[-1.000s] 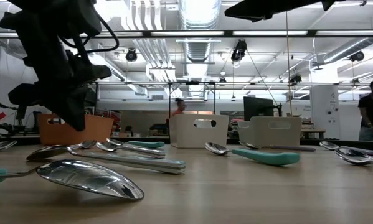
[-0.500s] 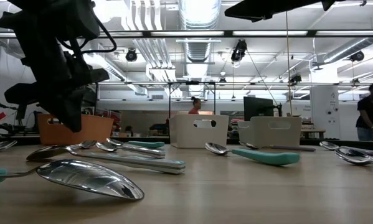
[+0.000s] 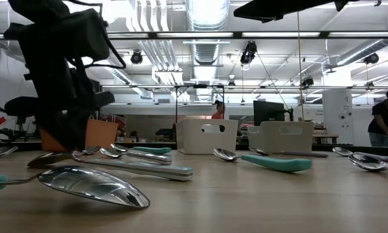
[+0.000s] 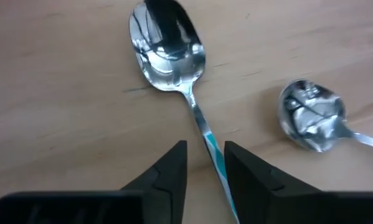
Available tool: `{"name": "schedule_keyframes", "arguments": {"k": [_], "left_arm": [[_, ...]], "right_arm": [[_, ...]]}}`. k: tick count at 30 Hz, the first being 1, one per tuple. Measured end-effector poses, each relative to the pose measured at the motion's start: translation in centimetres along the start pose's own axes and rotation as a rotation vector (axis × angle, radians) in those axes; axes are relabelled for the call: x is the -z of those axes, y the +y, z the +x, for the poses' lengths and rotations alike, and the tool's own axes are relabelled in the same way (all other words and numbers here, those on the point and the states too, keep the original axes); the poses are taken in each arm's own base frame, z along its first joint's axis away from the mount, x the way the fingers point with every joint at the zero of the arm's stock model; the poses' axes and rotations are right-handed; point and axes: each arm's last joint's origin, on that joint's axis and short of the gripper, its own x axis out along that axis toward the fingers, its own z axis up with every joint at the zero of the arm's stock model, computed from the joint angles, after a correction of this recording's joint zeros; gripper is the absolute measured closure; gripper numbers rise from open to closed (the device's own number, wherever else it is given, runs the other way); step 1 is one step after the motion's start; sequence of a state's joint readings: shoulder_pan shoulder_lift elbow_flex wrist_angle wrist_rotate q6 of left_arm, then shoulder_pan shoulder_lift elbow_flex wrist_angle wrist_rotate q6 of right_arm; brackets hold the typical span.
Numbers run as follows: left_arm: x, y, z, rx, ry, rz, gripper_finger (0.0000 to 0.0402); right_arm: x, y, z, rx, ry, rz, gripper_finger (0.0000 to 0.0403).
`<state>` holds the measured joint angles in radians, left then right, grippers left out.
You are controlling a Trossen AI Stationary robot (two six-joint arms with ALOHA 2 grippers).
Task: Sort silverware by color (type)
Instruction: Put the blue patterned spoon into the orange bin
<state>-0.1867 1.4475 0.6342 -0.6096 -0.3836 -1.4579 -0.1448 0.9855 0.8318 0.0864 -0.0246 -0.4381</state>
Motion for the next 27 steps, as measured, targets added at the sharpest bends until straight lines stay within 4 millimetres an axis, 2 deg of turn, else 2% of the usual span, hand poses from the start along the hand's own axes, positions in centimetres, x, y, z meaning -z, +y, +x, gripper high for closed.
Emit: {"name": "schedule_keyframes", "arguments": {"k": [6, 13, 20, 27], "left_arm": [[0.3, -0.9, 0.9, -0.044, 0.0, 0.025, 0.0291], [0.3, -1.3, 1.1, -0.081, -0.001, 0.042, 0.0298], [0.3, -1.3, 1.0, -0.079, 0.006, 0.038, 0.0334], [0.3, -1.2, 1.0, -0.082, 0.006, 0.034, 0.0394]], "right_arm": [[0.0, 0.0, 0.0, 0.0, 0.0, -0.001, 0.0335], [0.0, 0.0, 0.0, 0.0, 0.001, -0.002, 0.0335], [0.0, 0.0, 0.0, 0.0, 0.001, -0.002, 0.0335], [0.0, 0.0, 0.0, 0.0, 0.002, -0.002, 0.0335]]}}
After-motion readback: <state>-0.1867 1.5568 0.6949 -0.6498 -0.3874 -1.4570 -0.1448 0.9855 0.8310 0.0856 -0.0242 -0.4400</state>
